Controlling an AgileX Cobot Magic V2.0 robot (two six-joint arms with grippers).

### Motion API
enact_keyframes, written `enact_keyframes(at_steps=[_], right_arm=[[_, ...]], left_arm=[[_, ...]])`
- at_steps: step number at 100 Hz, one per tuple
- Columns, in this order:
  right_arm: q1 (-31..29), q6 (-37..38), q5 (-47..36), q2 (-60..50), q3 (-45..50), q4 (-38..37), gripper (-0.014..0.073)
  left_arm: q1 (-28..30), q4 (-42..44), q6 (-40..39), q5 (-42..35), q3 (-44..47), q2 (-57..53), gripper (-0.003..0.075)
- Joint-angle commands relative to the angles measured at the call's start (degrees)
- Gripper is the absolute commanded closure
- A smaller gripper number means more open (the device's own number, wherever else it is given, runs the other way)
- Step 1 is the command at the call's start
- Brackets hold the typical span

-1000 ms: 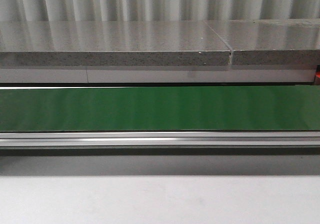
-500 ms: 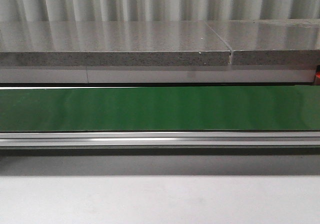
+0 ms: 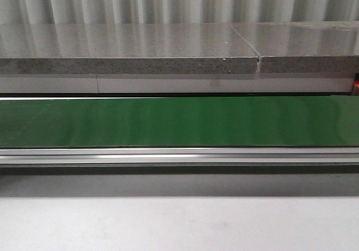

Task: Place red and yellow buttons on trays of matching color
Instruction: 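Grasp the red push-button with the left gripper and set it on the belt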

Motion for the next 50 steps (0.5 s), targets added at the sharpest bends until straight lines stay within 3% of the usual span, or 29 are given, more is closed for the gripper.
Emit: enact_keyframes(at_steps=[1,50], right_arm=[[0.1,-0.5,-3.3,-0.2,-1.5,0.4,0.0713],[0.1,-0.5,-3.3,-0.2,-1.5,0.4,0.0713]], left_arm=[[-1.0,-0.5,0.3,-3.1,-1.6,-0.2,0.074],[-2.2,-0.5,0.4,-2.3,-1.5,3.5,0.0739]])
